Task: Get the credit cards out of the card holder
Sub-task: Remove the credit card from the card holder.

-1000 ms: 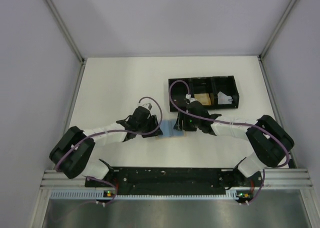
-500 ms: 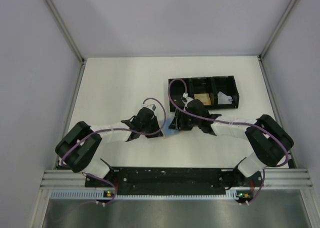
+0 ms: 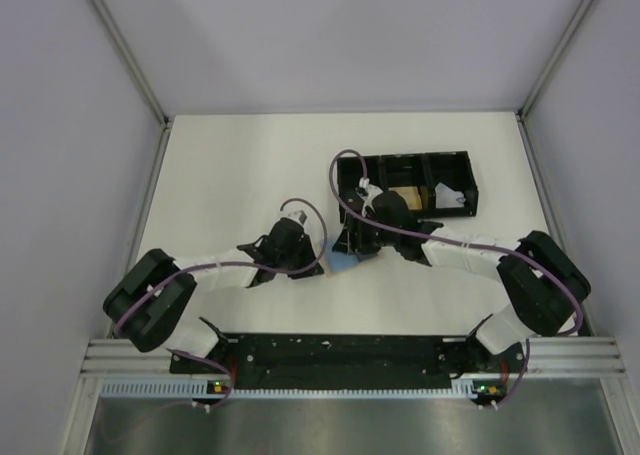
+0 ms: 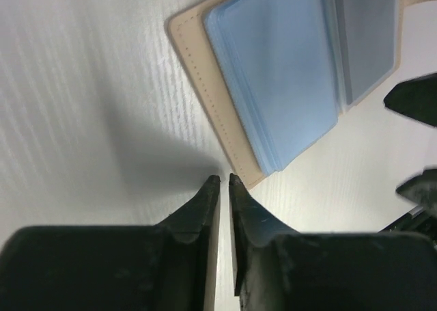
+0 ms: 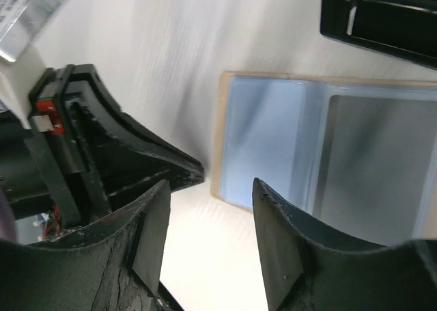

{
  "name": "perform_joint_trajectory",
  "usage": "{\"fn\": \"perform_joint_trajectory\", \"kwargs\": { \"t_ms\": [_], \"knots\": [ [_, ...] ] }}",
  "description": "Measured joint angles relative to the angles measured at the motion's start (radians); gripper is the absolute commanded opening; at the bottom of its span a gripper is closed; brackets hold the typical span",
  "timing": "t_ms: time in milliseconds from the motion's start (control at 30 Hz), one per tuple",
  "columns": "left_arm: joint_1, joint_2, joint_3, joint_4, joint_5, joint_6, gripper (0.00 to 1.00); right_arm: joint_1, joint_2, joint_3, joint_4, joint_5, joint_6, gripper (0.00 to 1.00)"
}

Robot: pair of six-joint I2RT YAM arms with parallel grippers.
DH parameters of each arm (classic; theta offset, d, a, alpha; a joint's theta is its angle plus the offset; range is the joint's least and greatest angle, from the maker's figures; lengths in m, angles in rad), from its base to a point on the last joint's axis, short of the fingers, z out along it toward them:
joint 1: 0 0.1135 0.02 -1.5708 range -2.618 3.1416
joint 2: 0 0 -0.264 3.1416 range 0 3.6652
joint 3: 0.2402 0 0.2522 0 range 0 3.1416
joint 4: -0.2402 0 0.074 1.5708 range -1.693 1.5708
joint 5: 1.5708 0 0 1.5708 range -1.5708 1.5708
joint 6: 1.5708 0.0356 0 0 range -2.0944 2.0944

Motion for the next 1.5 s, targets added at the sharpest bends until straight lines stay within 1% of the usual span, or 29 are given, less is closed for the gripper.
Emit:
{"fn": "perform_joint_trajectory", "kwargs": {
  "t_ms": [133, 200, 300, 333, 400, 467, 533, 733, 833, 1000, 1100, 1167, 1333, 1400, 1500],
  "knots": [
    [0.0, -0.085, -0.051, -0.017, -0.03, -0.022, 0.41, -0.006, -0.017, 0.002, -0.06, 0.07, -0.046, 0.51],
    [-0.001, -0.164, -0.08, -0.037, -0.05, -0.029, 0.5, -0.02, -0.019, 0.002, -0.095, 0.105, -0.067, 0.51],
    [-0.001, -0.267, -0.09, -0.06, -0.068, -0.039, 0.61, -0.071, -0.019, 0.001, -0.127, 0.127, -0.086, 0.51],
    [-0.001, -0.289, -0.086, -0.058, -0.07, -0.041, 0.66, -0.087, -0.019, 0.0, -0.13, 0.134, -0.09, 0.51],
    [-0.001, -0.294, -0.063, -0.056, -0.069, -0.045, 0.7, -0.108, -0.017, 0.0, -0.134, 0.151, -0.098, 0.51],
    [-0.001, -0.26, -0.024, -0.058, -0.069, -0.047, 0.72, -0.113, -0.013, -0.001, -0.136, 0.163, -0.106, 0.52],
    [-0.001, -0.192, 0.036, -0.054, -0.071, -0.043, 0.7, -0.113, -0.005, -0.001, -0.136, 0.168, -0.113, 0.52],
    [-0.001, -0.022, 0.142, -0.052, -0.076, -0.019, 0.55, -0.113, 0.028, -0.015, -0.136, 0.178, -0.123, 0.52],
    [-0.002, 0.048, 0.187, -0.077, -0.081, 0.002, 0.51, -0.113, 0.032, -0.029, -0.135, 0.182, -0.123, 0.52],
    [-0.008, 0.114, 0.213, -0.125, -0.08, 0.039, 0.37, -0.107, 0.032, -0.035, -0.123, 0.164, -0.122, 0.51],
    [-0.013, 0.122, 0.21, -0.145, -0.085, 0.058, 0.27, -0.095, 0.027, -0.053, -0.096, 0.142, -0.117, 0.44],
    [-0.013, 0.121, 0.201, -0.142, -0.093, 0.063, 0.24, -0.093, 0.018, -0.072, -0.074, 0.116, -0.102, 0.39],
    [-0.013, 0.103, 0.174, -0.124, -0.102, 0.065, 0.22, -0.089, -0.019, -0.113, -0.069, 0.057, -0.063, 0.31],
    [-0.013, 0.095, 0.167, -0.126, -0.105, 0.065, 0.21, -0.089, -0.032, -0.113, -0.066, 0.032, -0.048, 0.24],
    [-0.014, 0.088, 0.16, -0.124, -0.106, 0.065, 0.21, -0.08, -0.044, -0.113, -0.028, -0.027, -0.024, 0.2]
  ]
}}
